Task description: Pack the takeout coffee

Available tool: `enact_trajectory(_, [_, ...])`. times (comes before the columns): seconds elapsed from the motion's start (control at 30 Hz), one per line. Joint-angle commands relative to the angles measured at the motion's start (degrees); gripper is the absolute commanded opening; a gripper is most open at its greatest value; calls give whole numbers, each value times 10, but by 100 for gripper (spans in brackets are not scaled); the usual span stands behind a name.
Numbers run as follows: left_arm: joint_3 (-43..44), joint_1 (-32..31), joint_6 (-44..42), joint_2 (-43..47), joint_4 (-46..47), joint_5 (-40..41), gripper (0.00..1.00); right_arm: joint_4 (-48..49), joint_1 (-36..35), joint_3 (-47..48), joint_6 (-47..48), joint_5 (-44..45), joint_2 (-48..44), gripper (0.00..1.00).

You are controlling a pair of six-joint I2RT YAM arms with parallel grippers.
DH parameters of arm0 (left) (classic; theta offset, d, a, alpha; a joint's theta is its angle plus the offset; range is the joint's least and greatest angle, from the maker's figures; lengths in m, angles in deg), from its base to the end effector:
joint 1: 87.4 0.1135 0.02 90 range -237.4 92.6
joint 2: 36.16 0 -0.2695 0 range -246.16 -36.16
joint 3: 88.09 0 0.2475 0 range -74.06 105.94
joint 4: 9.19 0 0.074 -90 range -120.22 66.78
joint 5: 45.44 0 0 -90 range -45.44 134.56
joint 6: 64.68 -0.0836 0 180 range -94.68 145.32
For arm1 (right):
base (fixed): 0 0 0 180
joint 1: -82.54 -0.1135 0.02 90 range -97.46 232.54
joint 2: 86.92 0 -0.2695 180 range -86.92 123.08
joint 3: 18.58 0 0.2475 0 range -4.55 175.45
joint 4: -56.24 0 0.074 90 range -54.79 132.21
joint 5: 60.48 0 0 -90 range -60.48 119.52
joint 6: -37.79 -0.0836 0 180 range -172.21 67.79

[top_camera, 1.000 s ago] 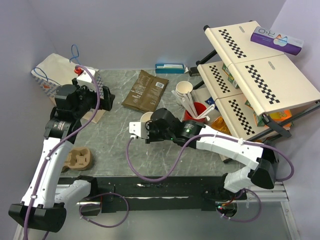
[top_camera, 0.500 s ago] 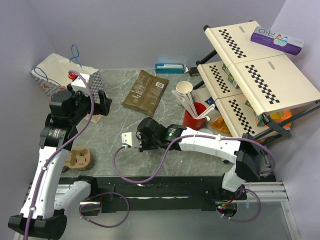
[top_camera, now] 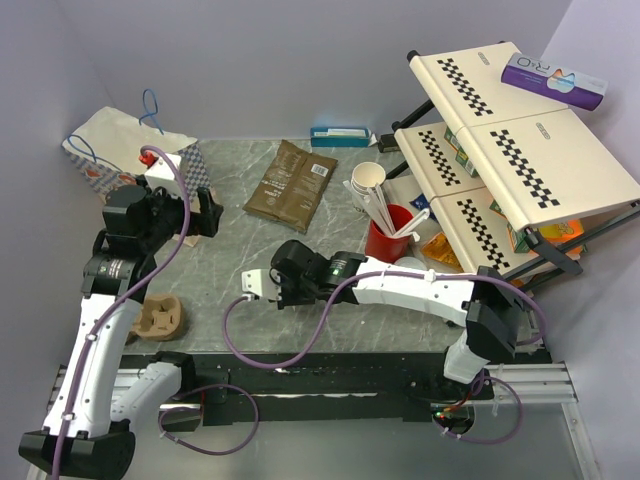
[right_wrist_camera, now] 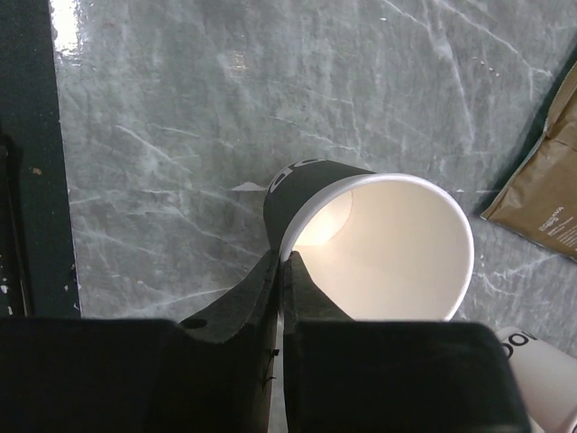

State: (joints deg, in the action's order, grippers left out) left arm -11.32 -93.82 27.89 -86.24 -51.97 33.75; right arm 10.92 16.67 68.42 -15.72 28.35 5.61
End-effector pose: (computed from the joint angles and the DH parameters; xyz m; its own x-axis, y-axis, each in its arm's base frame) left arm 0.2151 -0.0400 0.3881 -0.2881 -0.0119 -0.9575 0.2763 0.9564 -0.0950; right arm 0.1529 0.3454 0.2367 0.2909 -0.8051 -0.5170 -0.9263 -0.1017 -0.3627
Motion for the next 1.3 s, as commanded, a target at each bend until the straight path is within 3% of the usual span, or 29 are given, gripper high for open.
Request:
enact_trajectory(0.0, [-2, 9, -4, 9, 1, -7, 99, 7, -5, 4, -12, -7, 10, 10])
enact_trajectory(0.37, [-7, 21, -12, 8, -7, -11, 99, 17, -6, -14, -20, -7, 11, 14])
enact_trajectory(0.43, [-9, 22, -13, 6, -5, -11, 99, 23, -5, -20, -20, -7, 10, 22])
enact_trajectory(0.8, [-3, 29, -19, -3, -2, -18, 100, 12, -6, -13, -23, -28, -34, 40])
enact_trajectory(0.97, [-6, 29, -18, -6, 15, -82, 99, -41, -2, 33, 3, -76, -85, 45])
enact_trajectory(1.07, [-27, 29, -13, -11, 40, -137, 100, -61, 41, 47, 12, -88, -111, 48])
enact_trajectory(1.17, [-57, 28, -13, -21, 76, -217, 99, -46, 92, 21, 33, -124, -164, 67])
enact_trajectory(1.27, [-111, 27, 10, -24, 151, -248, 99, -62, 125, 10, 43, -78, -201, 72])
